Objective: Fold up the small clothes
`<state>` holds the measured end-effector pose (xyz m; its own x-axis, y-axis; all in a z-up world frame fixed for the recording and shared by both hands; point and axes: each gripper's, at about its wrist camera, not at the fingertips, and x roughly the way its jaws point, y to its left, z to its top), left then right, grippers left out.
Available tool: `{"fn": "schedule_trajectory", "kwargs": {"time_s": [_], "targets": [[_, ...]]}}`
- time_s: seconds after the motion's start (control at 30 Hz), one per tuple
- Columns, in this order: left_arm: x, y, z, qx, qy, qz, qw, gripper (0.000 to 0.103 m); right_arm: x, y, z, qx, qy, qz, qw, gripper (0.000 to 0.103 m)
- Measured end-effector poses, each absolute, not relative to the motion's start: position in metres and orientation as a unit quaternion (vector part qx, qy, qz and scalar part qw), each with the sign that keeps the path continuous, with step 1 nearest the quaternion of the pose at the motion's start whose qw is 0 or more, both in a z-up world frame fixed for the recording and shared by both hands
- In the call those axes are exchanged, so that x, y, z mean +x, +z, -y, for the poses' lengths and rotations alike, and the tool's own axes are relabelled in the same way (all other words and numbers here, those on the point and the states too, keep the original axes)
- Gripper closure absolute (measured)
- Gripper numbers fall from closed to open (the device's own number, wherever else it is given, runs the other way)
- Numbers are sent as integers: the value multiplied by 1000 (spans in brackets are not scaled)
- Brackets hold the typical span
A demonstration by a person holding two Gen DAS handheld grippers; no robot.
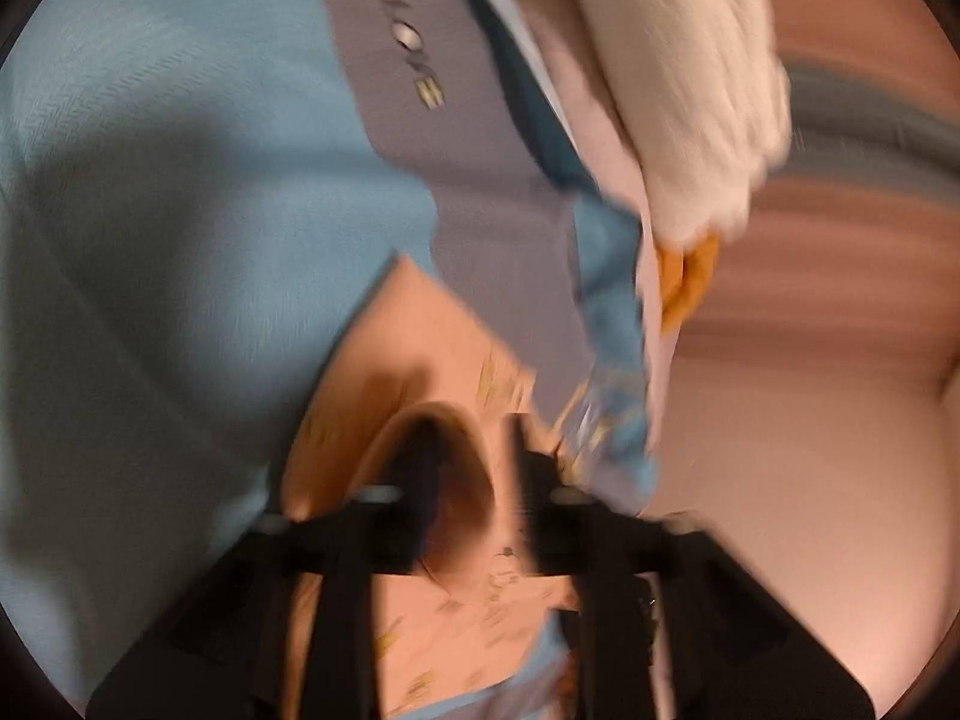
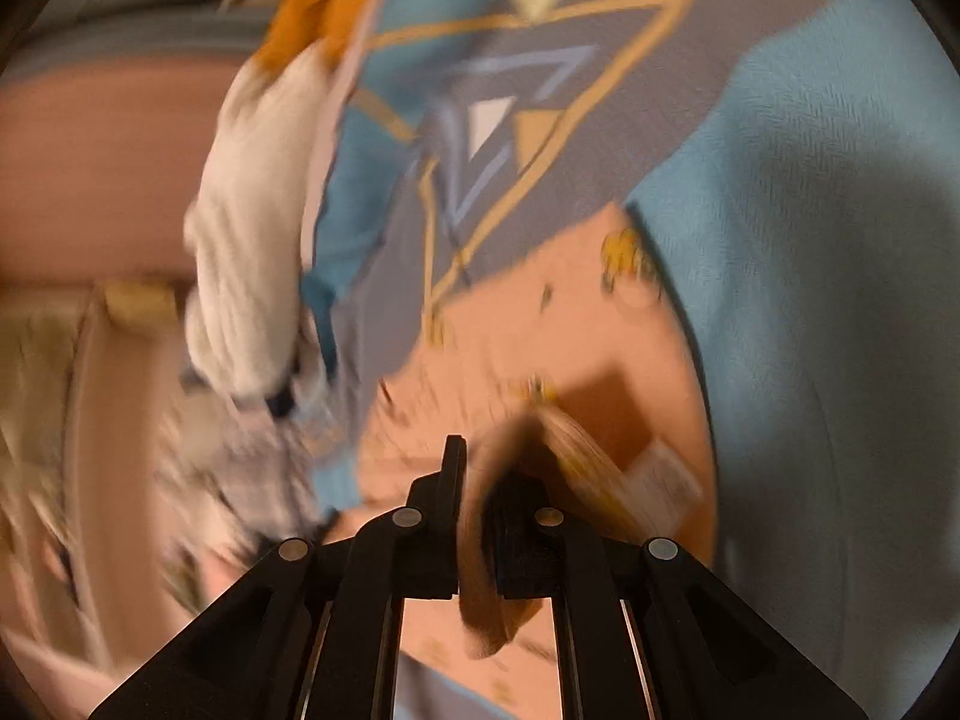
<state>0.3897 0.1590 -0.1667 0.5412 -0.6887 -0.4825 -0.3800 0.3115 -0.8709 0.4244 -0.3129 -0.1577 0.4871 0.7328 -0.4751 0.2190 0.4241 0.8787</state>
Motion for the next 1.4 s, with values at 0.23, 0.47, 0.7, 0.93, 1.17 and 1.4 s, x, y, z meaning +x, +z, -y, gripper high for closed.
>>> {"fn": "schedule_trajectory", "kwargs": {"time_s": [0.23,0.47,0.7,0.93,1.17,1.4], "targets": [[397,-131,-194,-525,-44,-417,741,30,434,-142,345,557,143,-358,736,56],[350,-97,-144,-325,-167,-455,812,32,403,-104,306,339,201,-391,832,58],[320,-114,-52,-142,-241,-523,805,62,387,-111,238,185,244,-431,849,76],[372,-142,-9,-70,-198,-527,823,81,425,-123,184,78,215,-463,857,82],[423,-100,-36,-144,-109,-462,868,81,454,-92,198,182,185,-384,886,82],[362,-99,-47,-109,-165,-472,859,79,405,-90,203,114,202,-391,891,82]]}}
